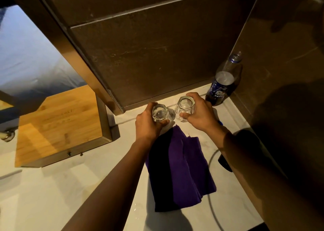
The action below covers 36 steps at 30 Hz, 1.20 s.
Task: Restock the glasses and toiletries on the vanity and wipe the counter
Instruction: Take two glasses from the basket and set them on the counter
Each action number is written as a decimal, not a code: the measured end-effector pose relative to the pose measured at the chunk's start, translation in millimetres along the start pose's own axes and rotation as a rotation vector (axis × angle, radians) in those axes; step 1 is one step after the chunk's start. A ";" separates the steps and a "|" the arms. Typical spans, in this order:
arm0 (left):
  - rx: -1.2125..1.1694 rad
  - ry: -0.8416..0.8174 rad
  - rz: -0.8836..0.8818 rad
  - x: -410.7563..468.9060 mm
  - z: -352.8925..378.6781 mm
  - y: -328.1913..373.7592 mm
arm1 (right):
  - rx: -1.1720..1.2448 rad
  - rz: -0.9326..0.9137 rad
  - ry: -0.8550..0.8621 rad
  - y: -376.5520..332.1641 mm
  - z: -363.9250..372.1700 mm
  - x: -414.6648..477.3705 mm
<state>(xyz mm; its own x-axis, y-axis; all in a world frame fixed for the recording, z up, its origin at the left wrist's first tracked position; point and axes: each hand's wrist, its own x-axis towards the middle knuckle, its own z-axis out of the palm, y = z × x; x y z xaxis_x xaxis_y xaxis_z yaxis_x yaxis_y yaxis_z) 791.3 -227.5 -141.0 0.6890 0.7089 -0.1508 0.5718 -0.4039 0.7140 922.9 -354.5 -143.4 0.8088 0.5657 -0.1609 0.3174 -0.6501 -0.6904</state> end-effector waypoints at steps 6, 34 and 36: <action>-0.059 0.046 0.020 -4.5 8.1 5.9 | -0.019 0.014 -0.006 1.5 0.2 -0.1; -0.025 -0.190 -0.055 -11.8 -16.4 0.1 | -0.257 0.087 -0.108 -10.7 15.9 -2.1; -0.006 -0.186 -0.050 -25.9 -26.6 -4.1 | -0.339 0.079 -0.082 -9.2 19.1 -13.5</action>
<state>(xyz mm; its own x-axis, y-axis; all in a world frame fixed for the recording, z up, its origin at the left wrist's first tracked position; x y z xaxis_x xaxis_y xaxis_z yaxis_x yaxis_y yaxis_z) 759.2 -228.8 -121.9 0.7305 0.6085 -0.3100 0.6055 -0.3671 0.7061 899.6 -346.4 -148.3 0.7993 0.5368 -0.2703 0.4129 -0.8172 -0.4021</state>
